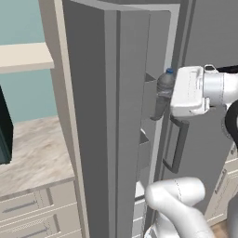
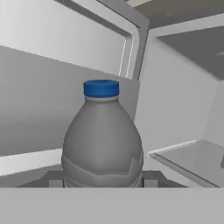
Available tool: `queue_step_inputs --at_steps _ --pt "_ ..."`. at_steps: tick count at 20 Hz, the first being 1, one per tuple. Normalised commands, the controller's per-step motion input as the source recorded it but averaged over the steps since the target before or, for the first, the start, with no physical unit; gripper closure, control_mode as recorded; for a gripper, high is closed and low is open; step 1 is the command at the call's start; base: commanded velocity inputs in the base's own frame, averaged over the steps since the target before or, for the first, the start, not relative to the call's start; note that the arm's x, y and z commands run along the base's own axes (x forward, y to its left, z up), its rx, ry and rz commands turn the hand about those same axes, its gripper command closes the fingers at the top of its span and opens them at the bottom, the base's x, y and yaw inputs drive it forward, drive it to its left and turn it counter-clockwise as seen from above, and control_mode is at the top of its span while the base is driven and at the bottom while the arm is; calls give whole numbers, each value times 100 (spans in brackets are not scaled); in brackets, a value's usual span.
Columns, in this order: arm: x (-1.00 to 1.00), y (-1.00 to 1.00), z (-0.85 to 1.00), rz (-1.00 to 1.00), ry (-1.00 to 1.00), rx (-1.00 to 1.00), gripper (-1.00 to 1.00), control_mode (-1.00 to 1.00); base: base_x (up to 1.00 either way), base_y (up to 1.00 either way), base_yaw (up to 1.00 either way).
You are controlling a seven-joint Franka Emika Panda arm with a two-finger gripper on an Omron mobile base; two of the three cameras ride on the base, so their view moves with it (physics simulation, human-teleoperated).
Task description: Take the bottled waters from the counter and place them in the freezer to freeze. Close the freezer door after placing the bottles.
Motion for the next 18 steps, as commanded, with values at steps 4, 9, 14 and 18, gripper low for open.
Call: queue_step_inputs --at_steps 4,9,14,18 --pt "1 0 49 -1 0 16 100 -100 0 0 0" --pt "13 11 5 1 0 2 100 -100 0 0 0" --pt "28 16 0 1 0 -10 100 -100 0 0 0" --pt "34 21 0 0 0 -11 100 -100 0 0 0"
